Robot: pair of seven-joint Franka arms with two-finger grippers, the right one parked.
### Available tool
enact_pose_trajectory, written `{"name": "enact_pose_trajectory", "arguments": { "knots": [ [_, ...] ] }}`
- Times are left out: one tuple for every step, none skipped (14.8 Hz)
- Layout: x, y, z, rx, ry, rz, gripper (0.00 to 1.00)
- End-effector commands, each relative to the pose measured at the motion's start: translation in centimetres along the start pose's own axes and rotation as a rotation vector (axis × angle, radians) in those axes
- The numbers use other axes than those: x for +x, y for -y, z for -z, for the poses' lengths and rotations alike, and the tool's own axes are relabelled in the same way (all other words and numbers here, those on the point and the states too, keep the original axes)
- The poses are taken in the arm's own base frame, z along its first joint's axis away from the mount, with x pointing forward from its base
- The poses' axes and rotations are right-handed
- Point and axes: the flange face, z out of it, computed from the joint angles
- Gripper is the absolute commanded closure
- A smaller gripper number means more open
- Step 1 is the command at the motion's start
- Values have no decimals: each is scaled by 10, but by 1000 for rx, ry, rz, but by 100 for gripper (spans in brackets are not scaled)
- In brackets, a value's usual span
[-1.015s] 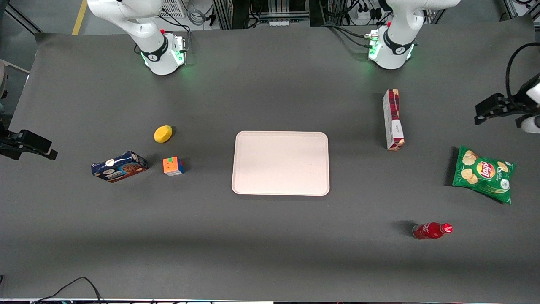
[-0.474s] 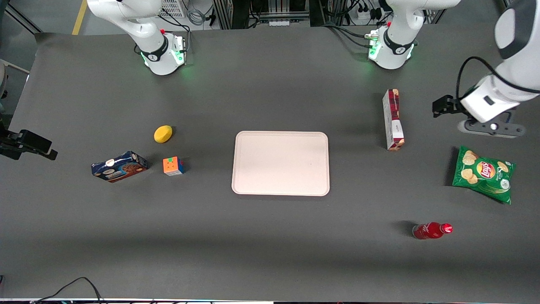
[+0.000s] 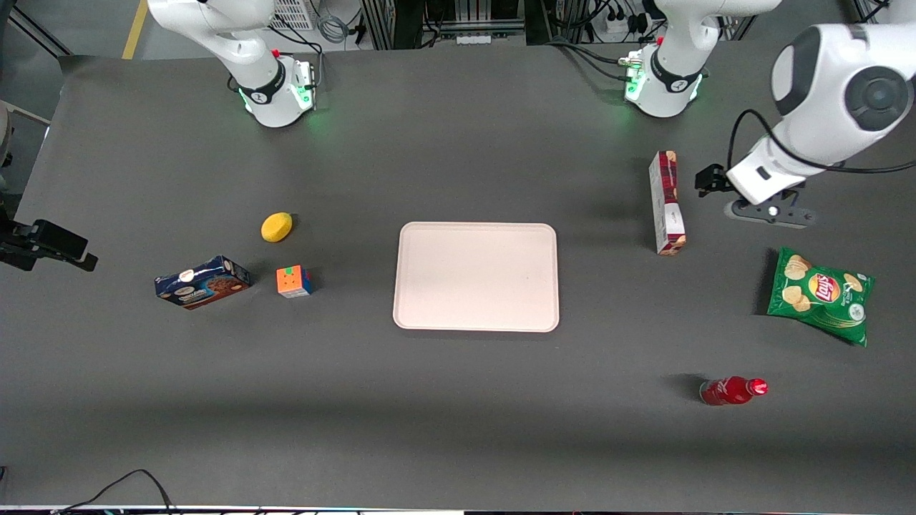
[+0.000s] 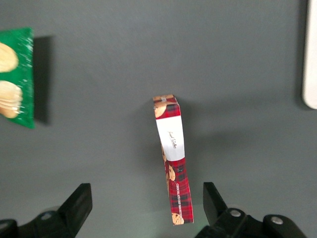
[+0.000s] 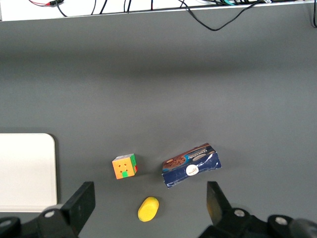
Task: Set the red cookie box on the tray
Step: 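Move the open left gripper over the upright red plaid cookie box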
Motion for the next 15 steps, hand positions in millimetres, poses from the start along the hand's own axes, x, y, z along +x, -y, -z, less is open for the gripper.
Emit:
{"name": "enact_pose_trajectory", "arguments": {
  "knots": [
    [-32, -23, -53, 25, -50, 28, 0],
    [-36, -27, -68, 27, -57, 41, 0],
    [-41, -28, -80, 27, -54, 42, 0],
    [-46, -29, -91, 27, -52, 42, 0],
    [-51, -29, -101, 27, -57, 41, 0],
    [-55, -29, -110, 26, -65, 41, 0],
    [-58, -29, -119, 26, -75, 40, 0],
    [-61, -29, -125, 25, -81, 39, 0],
    [-63, -29, -129, 25, -82, 41, 0],
    [-64, -29, -131, 23, -83, 43, 0],
    [-65, -29, -134, 23, -95, 44, 0],
    [-67, -29, -140, 22, -109, 44, 0],
    [-68, -29, -147, 19, -123, 48, 0],
    [-69, -30, -154, 17, -132, 64, 0],
    [-70, -31, -160, 15, -143, 73, 0]
  ]
}}
